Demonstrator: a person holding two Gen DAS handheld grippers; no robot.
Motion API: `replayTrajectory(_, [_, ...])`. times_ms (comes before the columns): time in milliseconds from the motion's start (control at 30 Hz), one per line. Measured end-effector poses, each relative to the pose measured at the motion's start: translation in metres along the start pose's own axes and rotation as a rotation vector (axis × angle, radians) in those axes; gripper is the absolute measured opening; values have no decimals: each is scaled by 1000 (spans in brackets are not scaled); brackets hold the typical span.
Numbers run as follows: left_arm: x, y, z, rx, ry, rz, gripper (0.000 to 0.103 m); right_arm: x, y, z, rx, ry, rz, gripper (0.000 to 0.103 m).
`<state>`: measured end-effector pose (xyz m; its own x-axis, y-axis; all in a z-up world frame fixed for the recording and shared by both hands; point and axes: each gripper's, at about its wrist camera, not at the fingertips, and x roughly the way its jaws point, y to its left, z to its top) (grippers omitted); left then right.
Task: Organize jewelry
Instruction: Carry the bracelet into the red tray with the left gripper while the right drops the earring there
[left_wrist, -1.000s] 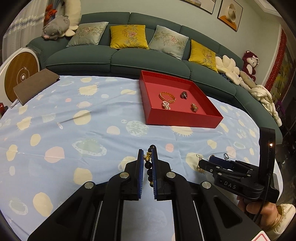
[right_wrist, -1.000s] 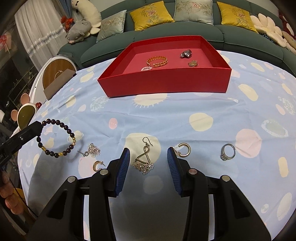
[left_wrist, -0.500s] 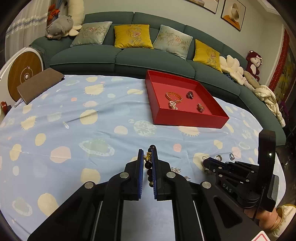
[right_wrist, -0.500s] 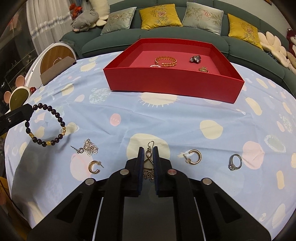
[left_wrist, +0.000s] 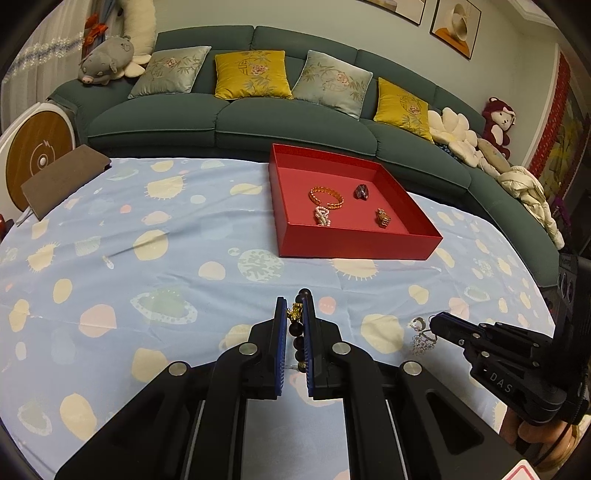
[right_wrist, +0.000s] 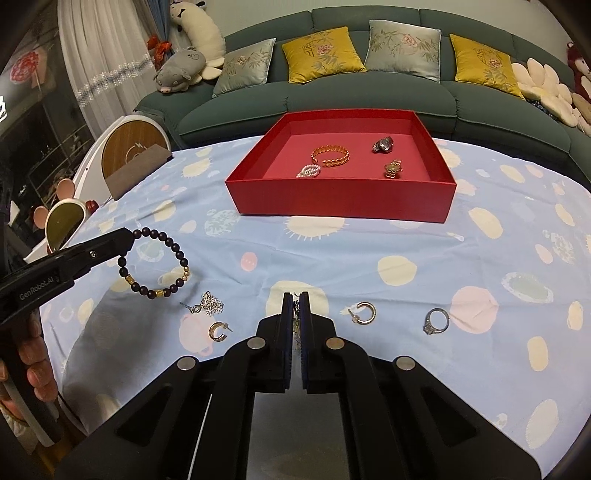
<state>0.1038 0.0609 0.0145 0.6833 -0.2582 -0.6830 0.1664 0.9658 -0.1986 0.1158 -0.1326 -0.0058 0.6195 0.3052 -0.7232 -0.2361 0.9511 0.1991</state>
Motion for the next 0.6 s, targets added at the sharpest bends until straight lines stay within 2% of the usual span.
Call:
replayTrajectory(133, [0,-13,4,11,-1,-20,6,-18,-9,8,18,-42,2,2])
replayTrajectory(233, [-5,-25,20,40,-19,-37,6,-34,-16,24,31,-85,3,2])
replayTrajectory(400, [-11,-39,69,80,-85,-47,6,-55,-34,73,51,-162,4,2])
replayTrajectory(500, [4,-47,102,129,-98,-28,6,-53,-42,107,53,-192,5,2])
replayTrajectory(600, [29,-48,130,135,-88,-25,6,-40,-46,137,44,-204,2,2])
